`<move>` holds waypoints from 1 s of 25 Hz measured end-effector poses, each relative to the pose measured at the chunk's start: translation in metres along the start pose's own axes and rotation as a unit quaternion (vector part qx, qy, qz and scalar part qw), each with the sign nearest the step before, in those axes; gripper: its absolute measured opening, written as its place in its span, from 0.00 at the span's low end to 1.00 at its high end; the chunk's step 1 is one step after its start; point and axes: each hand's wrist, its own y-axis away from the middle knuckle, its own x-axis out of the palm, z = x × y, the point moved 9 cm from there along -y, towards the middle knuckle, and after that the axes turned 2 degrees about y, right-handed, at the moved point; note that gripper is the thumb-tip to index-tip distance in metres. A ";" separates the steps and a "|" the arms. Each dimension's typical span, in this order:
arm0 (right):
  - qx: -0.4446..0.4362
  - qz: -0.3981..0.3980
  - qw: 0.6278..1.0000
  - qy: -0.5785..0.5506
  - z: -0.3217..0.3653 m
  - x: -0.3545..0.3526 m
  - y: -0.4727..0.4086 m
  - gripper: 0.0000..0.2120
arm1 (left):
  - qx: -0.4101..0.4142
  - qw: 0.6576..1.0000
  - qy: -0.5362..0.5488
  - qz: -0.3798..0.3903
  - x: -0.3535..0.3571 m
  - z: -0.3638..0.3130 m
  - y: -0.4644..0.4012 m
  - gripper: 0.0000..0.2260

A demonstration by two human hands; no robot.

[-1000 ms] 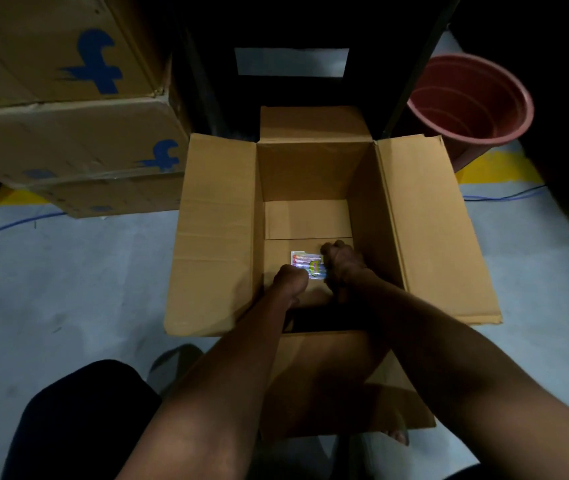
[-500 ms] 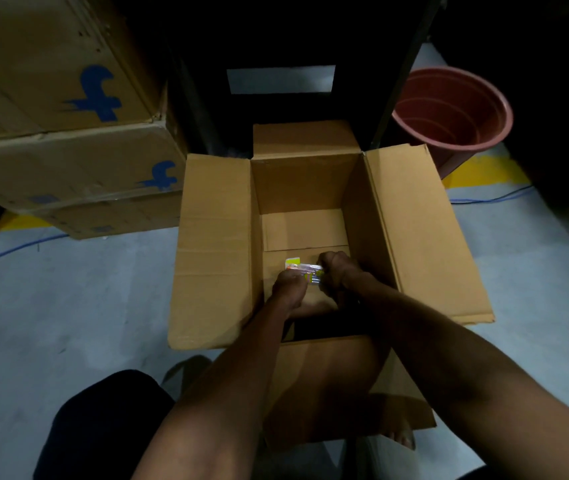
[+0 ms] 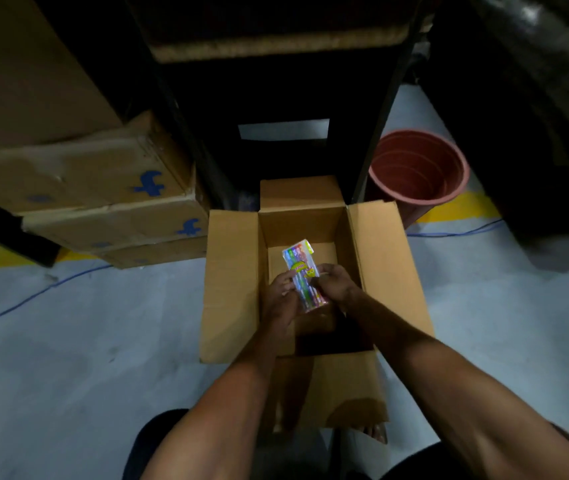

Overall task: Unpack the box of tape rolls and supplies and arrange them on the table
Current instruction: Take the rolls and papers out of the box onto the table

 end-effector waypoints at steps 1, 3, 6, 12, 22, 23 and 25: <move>0.005 0.005 1.000 -0.017 0.015 -0.006 0.022 0.06 | 0.003 1.000 -0.003 -0.006 -0.002 -0.014 0.018 0.18; 0.000 0.025 0.999 -0.040 0.047 -0.019 0.069 0.06 | 0.018 1.000 -0.019 0.006 -0.001 -0.049 0.056 0.16; 0.014 0.014 0.998 -0.066 0.095 -0.044 0.139 0.07 | 0.002 0.997 -0.073 0.026 0.009 -0.114 0.126 0.14; 0.069 0.021 0.995 -0.069 0.205 -0.104 0.279 0.11 | -0.023 0.995 -0.096 0.004 0.027 -0.248 0.273 0.16; 0.026 0.026 0.995 -0.093 0.362 -0.182 0.355 0.09 | 0.027 0.997 -0.061 0.026 0.074 -0.428 0.363 0.13; 0.016 0.019 0.996 -0.091 0.376 -0.185 0.349 0.10 | 0.036 0.998 -0.053 0.022 0.077 -0.441 0.359 0.13; 0.010 0.002 0.995 -0.097 0.403 -0.187 0.340 0.11 | 0.051 0.997 -0.046 0.021 0.080 -0.466 0.347 0.11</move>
